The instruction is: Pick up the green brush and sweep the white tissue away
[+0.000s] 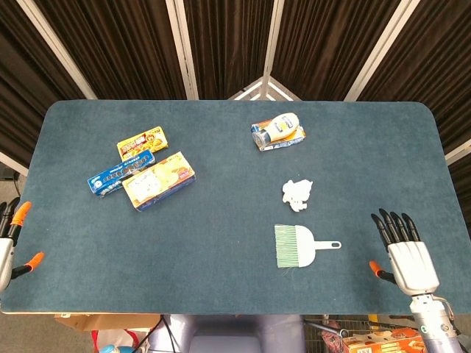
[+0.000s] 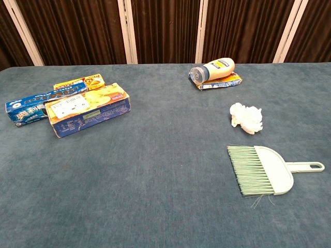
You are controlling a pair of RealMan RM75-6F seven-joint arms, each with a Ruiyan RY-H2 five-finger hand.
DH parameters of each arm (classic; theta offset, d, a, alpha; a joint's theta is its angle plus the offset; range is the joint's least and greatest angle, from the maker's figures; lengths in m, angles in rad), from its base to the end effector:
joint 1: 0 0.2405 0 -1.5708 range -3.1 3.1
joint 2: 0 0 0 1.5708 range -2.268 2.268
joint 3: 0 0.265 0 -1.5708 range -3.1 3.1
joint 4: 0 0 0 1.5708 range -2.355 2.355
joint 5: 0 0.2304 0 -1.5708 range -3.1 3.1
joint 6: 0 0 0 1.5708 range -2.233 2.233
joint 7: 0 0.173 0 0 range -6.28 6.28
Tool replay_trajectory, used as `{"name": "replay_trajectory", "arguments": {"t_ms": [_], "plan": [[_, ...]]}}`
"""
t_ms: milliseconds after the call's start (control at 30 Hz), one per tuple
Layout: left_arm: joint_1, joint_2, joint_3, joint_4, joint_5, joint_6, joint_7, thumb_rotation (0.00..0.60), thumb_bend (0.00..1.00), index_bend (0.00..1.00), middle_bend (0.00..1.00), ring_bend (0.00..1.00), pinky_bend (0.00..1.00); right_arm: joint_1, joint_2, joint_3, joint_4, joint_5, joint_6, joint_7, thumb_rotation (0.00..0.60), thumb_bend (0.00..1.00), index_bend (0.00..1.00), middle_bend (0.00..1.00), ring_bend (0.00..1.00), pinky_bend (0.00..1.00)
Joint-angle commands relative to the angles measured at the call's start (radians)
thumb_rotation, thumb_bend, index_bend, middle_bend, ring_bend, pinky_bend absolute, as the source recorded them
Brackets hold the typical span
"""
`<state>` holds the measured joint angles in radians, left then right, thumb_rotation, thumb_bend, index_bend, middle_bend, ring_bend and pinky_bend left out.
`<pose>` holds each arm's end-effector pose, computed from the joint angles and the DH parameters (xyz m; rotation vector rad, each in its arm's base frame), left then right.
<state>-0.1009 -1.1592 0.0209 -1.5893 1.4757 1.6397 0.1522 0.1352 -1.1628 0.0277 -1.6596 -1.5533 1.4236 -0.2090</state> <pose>-0.3245 0.2009 0.1477 -1.3623 -0.7379 -0.8458 -0.2975 -0.2202 0.1082 1.5543 -0.8070 0.8371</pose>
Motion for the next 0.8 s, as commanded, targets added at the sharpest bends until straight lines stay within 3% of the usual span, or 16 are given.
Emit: {"name": "replay_trajectory", "arguments": {"t_ms": [33,300,367,433,500,600,700,800], "plan": [[0.001,0.003,0.002,0.001,0.008,-0.007,0.000,0.600,0.09,0.00,0.00,0.00,0.00,0.002,-0.002,0.003,0.001,0.006,-0.004,-0.007,0.600,0.23,0.00,0.00,0.00,0.00],[0.004,-0.002,-0.003,0.002,0.030,-0.007,0.011,0.600,0.09,0.00,0.00,0.00,0.00,0.004,-0.004,-0.003,0.004,0.007,-0.014,-0.013,0.600,0.23,0.00,0.00,0.00,0.01],[0.005,-0.004,-0.006,0.001,0.029,-0.011,0.013,0.600,0.09,0.00,0.00,0.00,0.00,0.010,-0.004,-0.003,0.008,0.004,-0.024,-0.014,0.600,0.23,0.00,0.04,0.06,0.09],[0.005,-0.005,-0.008,0.001,0.029,-0.013,0.014,0.600,0.09,0.00,0.00,0.00,0.00,0.018,-0.007,-0.003,0.014,0.001,-0.034,-0.019,0.600,0.23,0.00,0.18,0.22,0.26],[0.005,-0.006,-0.011,0.001,0.030,-0.014,0.015,0.600,0.09,0.00,0.00,0.00,0.00,0.029,-0.014,0.002,0.024,0.001,-0.048,-0.021,0.600,0.23,0.00,0.47,0.53,0.55],[0.006,-0.008,-0.014,0.002,0.031,-0.018,0.017,0.600,0.09,0.00,0.00,0.00,0.00,0.060,-0.030,0.010,0.049,0.023,-0.105,-0.012,0.600,0.23,0.03,0.78,0.83,0.79],[0.008,-0.009,-0.018,0.002,0.033,-0.019,0.017,0.600,0.09,0.00,0.00,0.00,0.00,0.083,-0.040,0.015,0.052,0.064,-0.166,-0.015,0.600,0.23,0.13,0.91,0.96,0.90],[0.009,-0.009,-0.020,0.002,0.035,-0.021,0.015,0.600,0.09,0.00,0.00,0.00,0.00,0.114,-0.054,0.025,0.062,0.100,-0.227,-0.039,0.600,0.23,0.21,0.98,1.00,0.94]]}}
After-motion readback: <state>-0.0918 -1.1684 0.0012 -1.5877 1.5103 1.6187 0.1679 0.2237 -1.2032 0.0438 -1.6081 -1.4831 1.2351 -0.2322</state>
